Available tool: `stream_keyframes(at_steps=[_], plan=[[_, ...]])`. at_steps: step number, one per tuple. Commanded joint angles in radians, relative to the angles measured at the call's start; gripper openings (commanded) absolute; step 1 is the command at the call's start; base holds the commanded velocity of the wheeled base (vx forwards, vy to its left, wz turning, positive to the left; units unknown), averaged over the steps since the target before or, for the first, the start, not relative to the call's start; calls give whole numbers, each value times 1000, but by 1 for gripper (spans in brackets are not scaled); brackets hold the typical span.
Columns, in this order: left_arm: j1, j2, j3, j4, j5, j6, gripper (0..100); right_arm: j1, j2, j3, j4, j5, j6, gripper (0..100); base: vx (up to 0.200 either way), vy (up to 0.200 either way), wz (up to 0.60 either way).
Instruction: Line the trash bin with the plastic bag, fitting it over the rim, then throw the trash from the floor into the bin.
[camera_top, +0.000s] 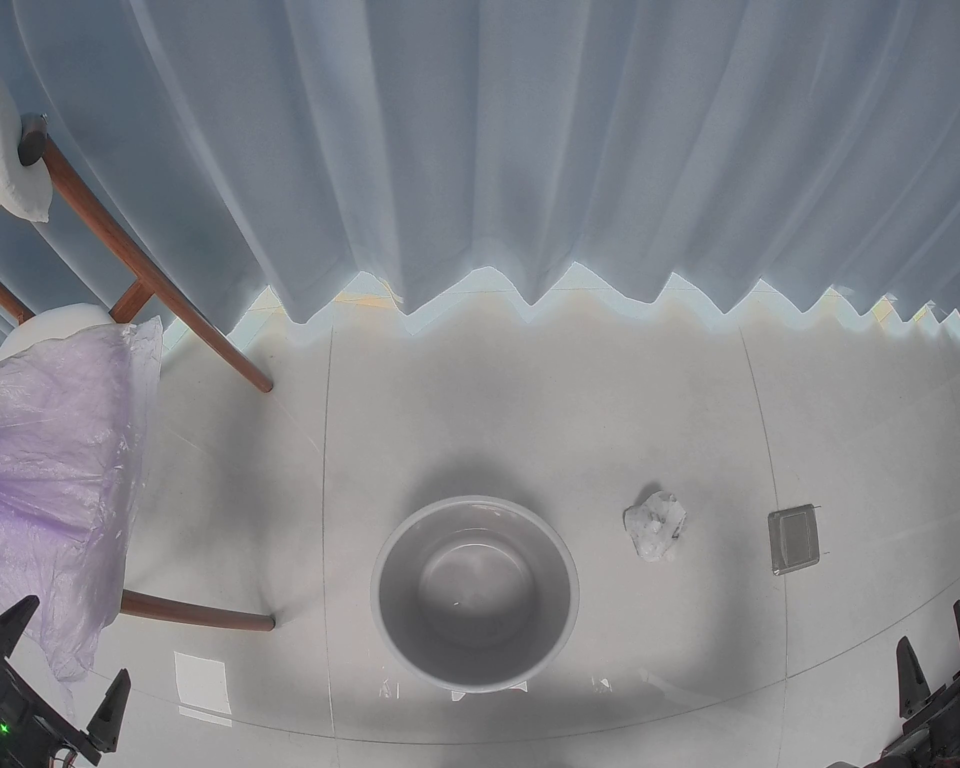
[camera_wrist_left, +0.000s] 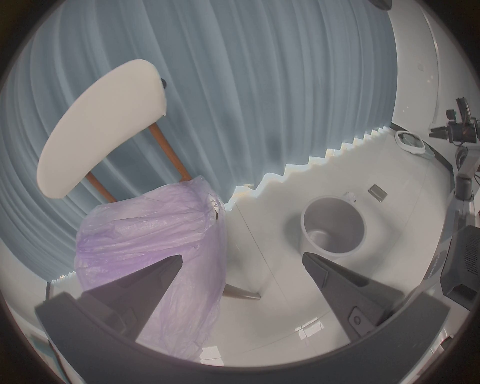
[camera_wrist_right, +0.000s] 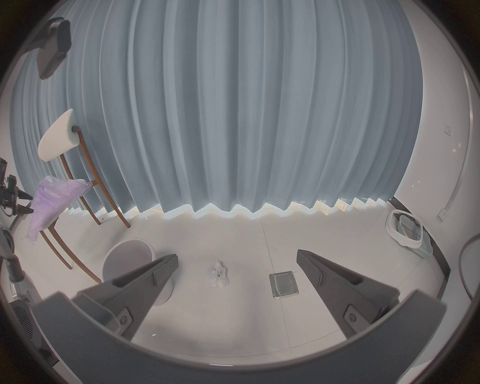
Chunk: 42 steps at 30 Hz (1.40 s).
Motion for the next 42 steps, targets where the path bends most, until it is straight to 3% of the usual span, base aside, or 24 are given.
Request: stream_keyframes(at_steps=[1,18,30,35,42], plan=[[0,95,-18,0,2,18,100,0,-18,16,0,0,0,100,0,0,0],[9,281,-108,3,65,354,100,0,-18,16,0,0,0,100,0,0,0],[8,382,-116,-23,193,494,100,0,-18,16,0,0,0,100,0,0,0],[3,424,-121,-31,241,507,100,0,-18,16,0,0,0,100,0,0,0],[3,505,-116,-142,249,549,100,0,-18,16,0,0,0,100,0,0,0]])
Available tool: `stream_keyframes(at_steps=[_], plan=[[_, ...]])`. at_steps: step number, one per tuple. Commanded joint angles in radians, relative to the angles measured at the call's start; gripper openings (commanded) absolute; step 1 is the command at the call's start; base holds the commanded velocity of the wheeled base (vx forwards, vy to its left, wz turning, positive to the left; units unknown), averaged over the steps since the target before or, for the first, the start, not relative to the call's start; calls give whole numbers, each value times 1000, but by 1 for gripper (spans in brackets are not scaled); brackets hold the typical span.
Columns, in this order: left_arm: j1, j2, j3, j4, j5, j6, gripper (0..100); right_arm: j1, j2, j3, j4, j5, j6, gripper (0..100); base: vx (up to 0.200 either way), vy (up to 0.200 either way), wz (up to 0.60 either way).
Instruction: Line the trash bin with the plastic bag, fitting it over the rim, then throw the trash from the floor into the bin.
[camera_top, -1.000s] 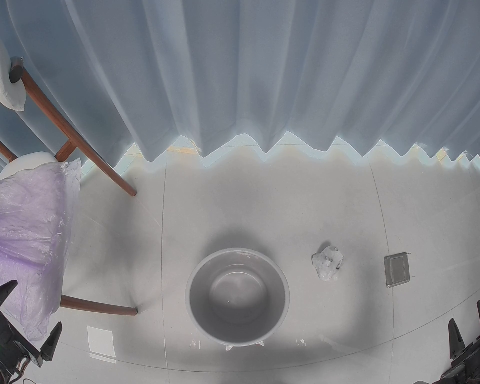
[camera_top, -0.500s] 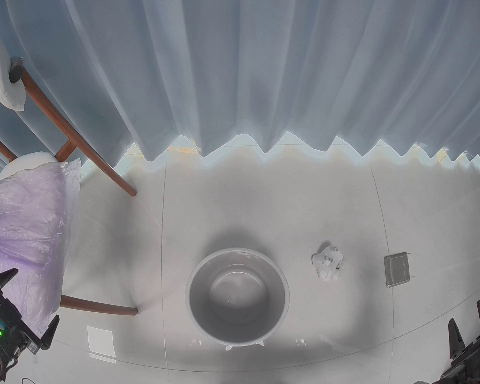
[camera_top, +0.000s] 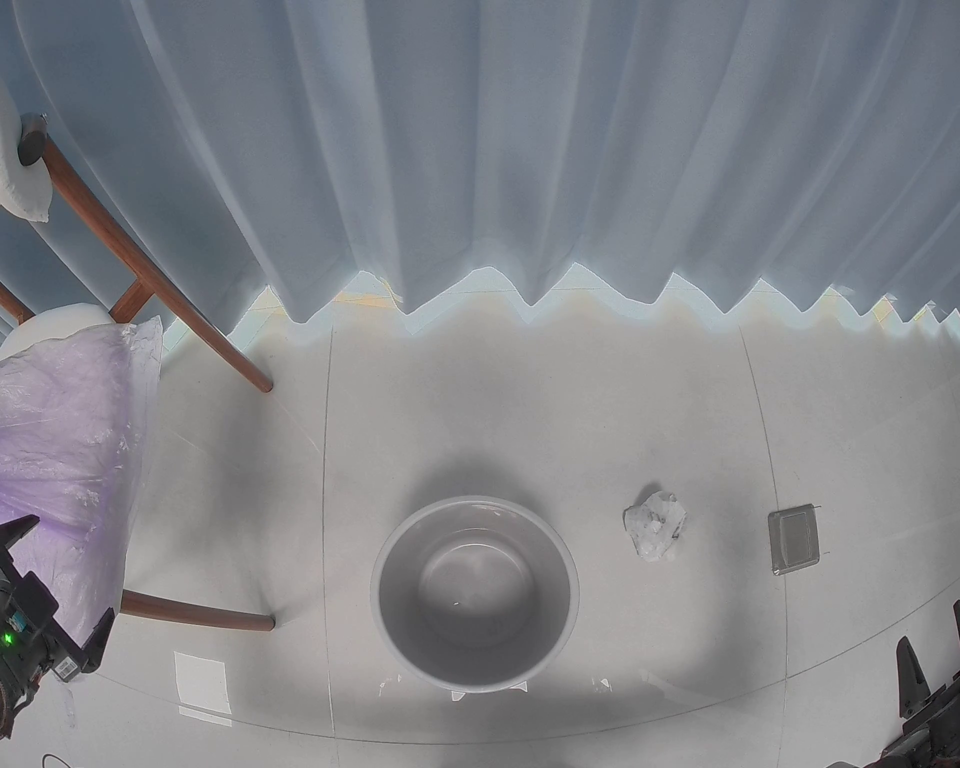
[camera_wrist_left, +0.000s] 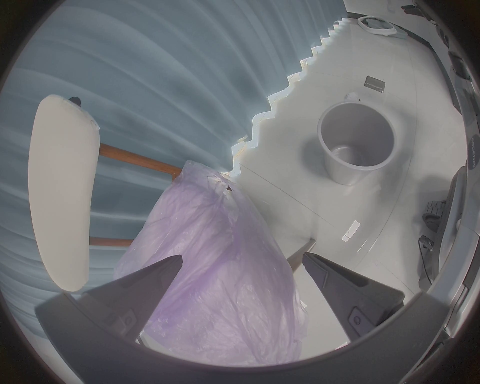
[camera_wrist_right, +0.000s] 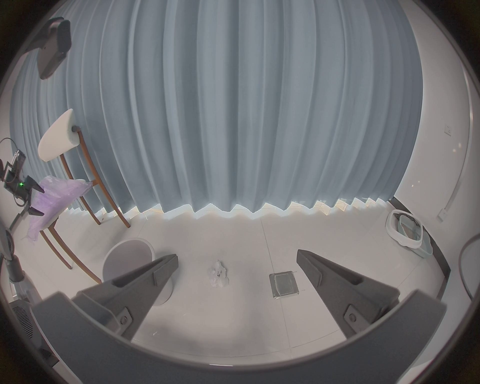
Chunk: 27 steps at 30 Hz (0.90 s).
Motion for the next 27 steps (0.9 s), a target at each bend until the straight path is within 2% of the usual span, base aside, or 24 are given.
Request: stream_keyframes(at_steps=[1,20,23,27], plan=[[1,69,2,-32,2,6,100,0,-18,16,0,1,0,100,0,0,0],[-13,303,39,-212,66,40,100,0,-18,16,0,1,0,100,0,0,0],[-8,320,42,-252,105,83,100,0,-18,16,0,1,0,100,0,0,0],[-10,345,43,-285,137,94,100,0,-18,16,0,1,0,100,0,0,0]])
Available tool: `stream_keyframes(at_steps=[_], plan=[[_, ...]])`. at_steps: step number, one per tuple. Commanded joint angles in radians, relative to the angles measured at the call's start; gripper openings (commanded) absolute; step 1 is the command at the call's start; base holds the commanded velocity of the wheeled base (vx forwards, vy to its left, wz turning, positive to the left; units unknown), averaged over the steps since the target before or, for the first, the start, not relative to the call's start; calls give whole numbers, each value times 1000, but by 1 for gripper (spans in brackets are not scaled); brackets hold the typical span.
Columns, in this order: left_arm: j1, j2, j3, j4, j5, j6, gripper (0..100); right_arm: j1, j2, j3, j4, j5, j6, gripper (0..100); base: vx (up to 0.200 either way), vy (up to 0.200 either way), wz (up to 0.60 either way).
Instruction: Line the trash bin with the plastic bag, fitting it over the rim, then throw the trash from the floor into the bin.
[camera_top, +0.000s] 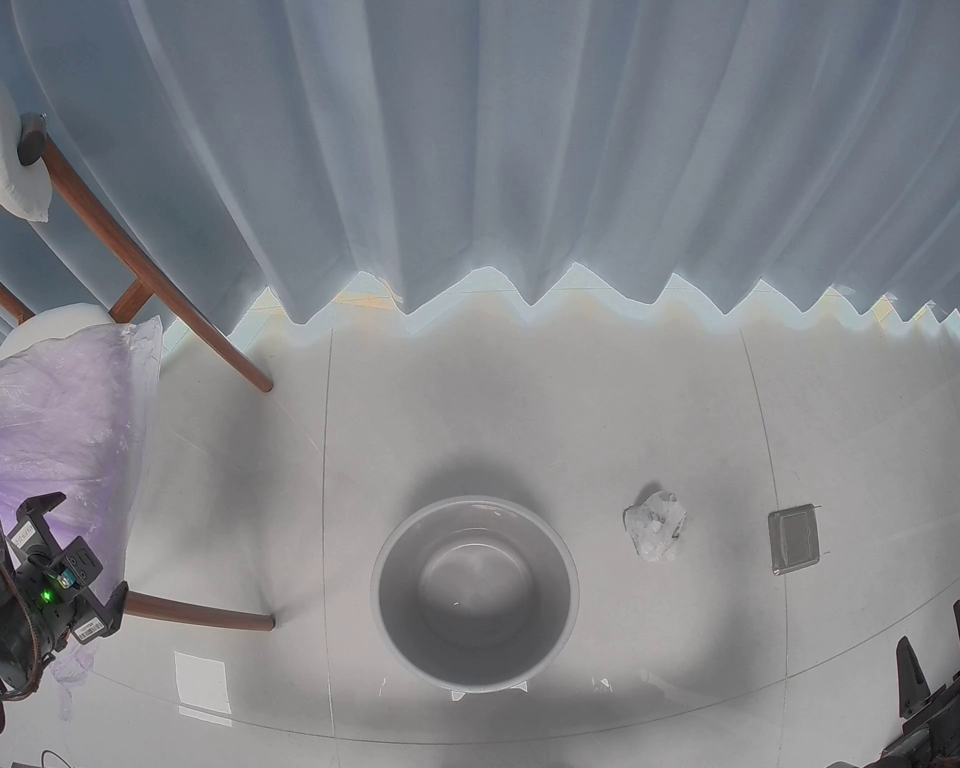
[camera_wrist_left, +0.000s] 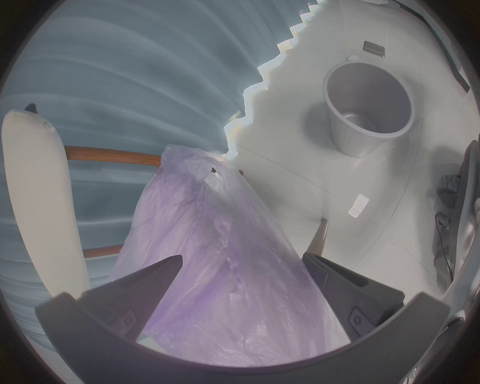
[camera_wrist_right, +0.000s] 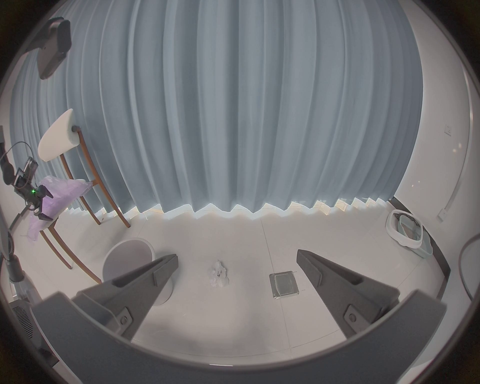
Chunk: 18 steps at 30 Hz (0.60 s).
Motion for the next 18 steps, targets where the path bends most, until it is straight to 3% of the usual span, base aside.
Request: stream_keyframes(at_steps=[1,18], plan=[[-1,39,2,-15,14,6,100,0,-18,16,0,0,0,100,0,0,0],[-27,135,-14,-64,26,15,100,0,-18,16,0,0,0,100,0,0,0]])
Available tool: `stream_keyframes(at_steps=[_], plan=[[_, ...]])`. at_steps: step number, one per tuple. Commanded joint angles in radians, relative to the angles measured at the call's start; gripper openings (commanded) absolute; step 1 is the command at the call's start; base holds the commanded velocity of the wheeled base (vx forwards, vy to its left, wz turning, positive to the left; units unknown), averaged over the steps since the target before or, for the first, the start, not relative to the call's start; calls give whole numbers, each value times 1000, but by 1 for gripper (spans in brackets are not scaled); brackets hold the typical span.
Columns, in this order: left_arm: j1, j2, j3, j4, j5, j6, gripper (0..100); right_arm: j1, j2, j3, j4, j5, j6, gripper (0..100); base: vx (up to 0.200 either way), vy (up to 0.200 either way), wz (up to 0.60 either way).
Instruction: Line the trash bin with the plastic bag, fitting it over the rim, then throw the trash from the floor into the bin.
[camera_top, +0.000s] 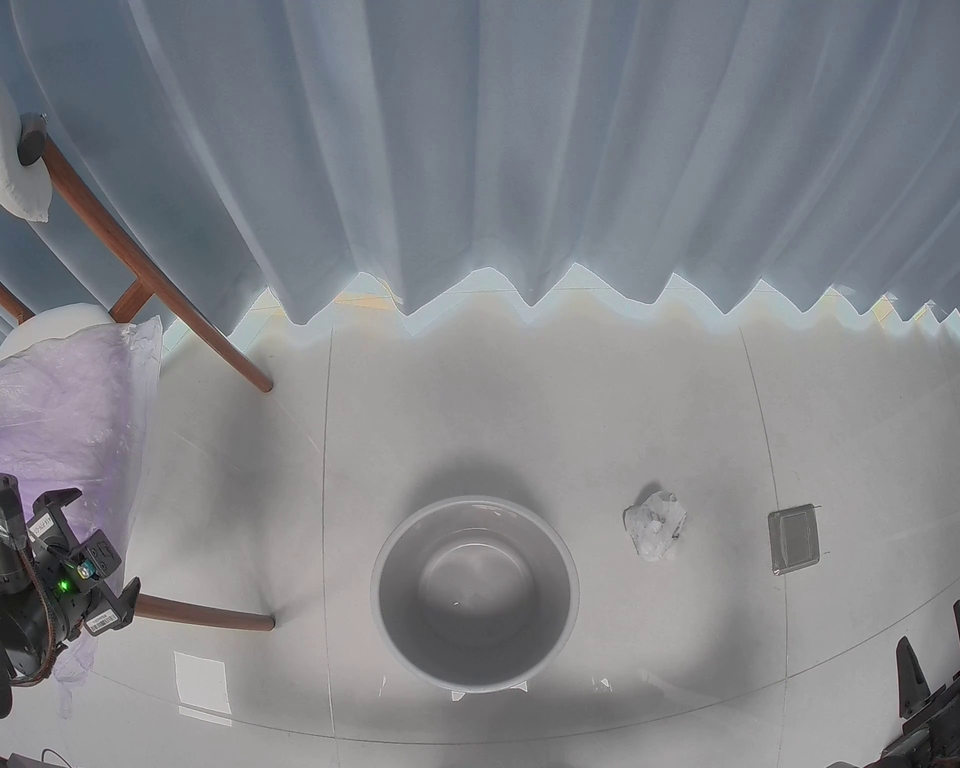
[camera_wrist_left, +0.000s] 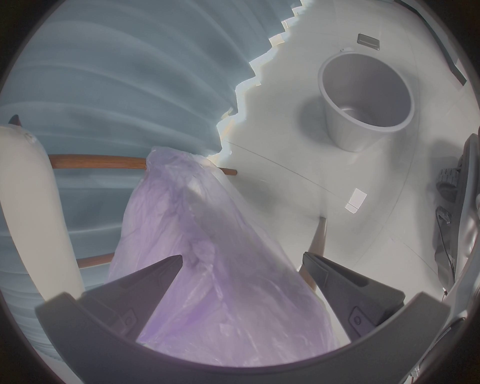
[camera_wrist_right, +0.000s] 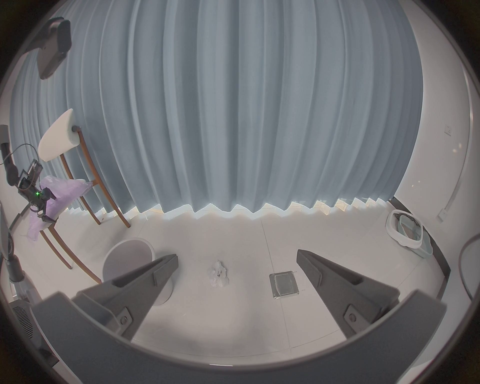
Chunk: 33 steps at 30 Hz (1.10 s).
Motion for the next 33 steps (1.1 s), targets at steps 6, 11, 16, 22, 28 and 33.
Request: stream_keyframes(at_steps=[6,11,16,22,28,33], plan=[[4,65,-9,-66,9,-1,100,0,-18,16,0,0,0,100,0,0,0],[4,71,-16,-75,19,-1,0,0,-18,16,0,0,0,100,0,0,0],[2,66,-14,-75,19,-7,0,0,-18,16,0,0,0,100,0,0,0],[-6,45,-9,-75,16,-40,0,0,-18,16,0,0,0,100,0,0,0],[-12,16,4,-72,5,-171,0,0,-18,16,0,0,0,100,0,0,0],[-24,16,7,-69,-58,-362,0,0,-18,16,0,0,0,100,0,0,0]])
